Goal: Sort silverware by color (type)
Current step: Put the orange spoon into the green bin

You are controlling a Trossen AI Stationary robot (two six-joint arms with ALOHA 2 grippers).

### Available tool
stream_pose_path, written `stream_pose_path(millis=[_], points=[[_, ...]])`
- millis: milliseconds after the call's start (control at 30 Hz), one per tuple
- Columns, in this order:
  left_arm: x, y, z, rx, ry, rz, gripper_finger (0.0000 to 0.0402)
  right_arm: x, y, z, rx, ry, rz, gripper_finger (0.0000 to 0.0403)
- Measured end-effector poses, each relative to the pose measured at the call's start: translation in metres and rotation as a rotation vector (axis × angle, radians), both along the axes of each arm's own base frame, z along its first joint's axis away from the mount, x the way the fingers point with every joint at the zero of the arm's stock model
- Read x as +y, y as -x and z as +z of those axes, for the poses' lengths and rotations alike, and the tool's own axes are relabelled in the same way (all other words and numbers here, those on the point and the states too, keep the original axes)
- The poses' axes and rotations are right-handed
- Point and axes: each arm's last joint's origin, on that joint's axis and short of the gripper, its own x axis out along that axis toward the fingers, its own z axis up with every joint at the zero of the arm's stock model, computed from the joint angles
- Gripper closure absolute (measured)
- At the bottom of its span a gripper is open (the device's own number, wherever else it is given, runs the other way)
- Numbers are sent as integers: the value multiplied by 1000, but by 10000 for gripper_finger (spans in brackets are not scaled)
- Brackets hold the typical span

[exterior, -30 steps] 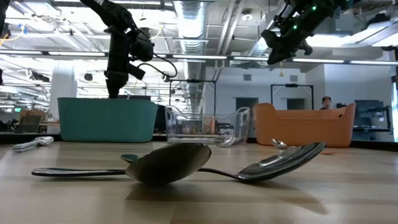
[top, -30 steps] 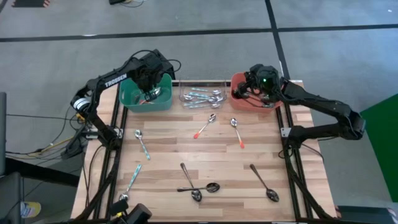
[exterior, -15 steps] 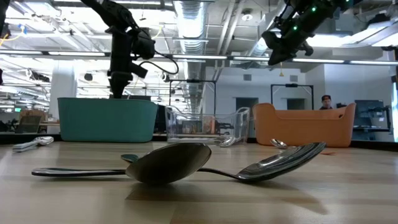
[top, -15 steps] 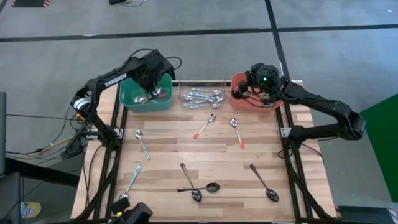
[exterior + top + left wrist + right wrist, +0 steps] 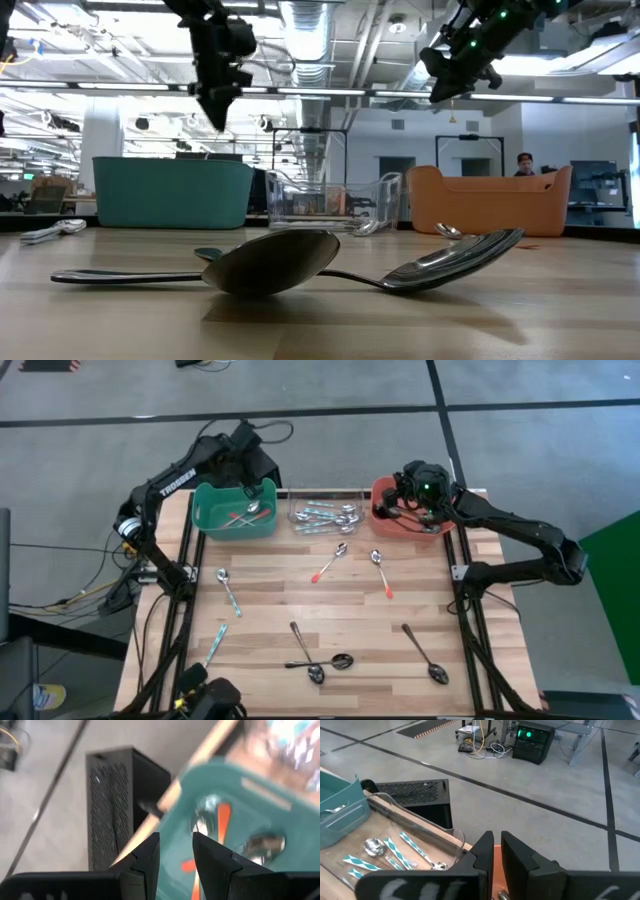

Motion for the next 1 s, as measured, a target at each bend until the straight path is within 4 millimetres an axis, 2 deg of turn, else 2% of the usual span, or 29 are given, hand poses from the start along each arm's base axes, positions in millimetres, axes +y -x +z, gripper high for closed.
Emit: stream_pose_path(millis=[200,367,600,733,1000], points=[[5,-4,34,-129,-128,44,297,0,0,0,0,0,0,346],[7,-5,51,-211,-179,91,297,0,0,0,0,0,0,346],[8,-6,53,-244,-189,114,297,0,0,0,0,0,-2,346],[4,-7,50,-276,-113,61,297,1,-1,0,0,0,5,346],[-5,-14,48,-305,-24,-40,297,18,-11,-4,-28,-68,108,344]])
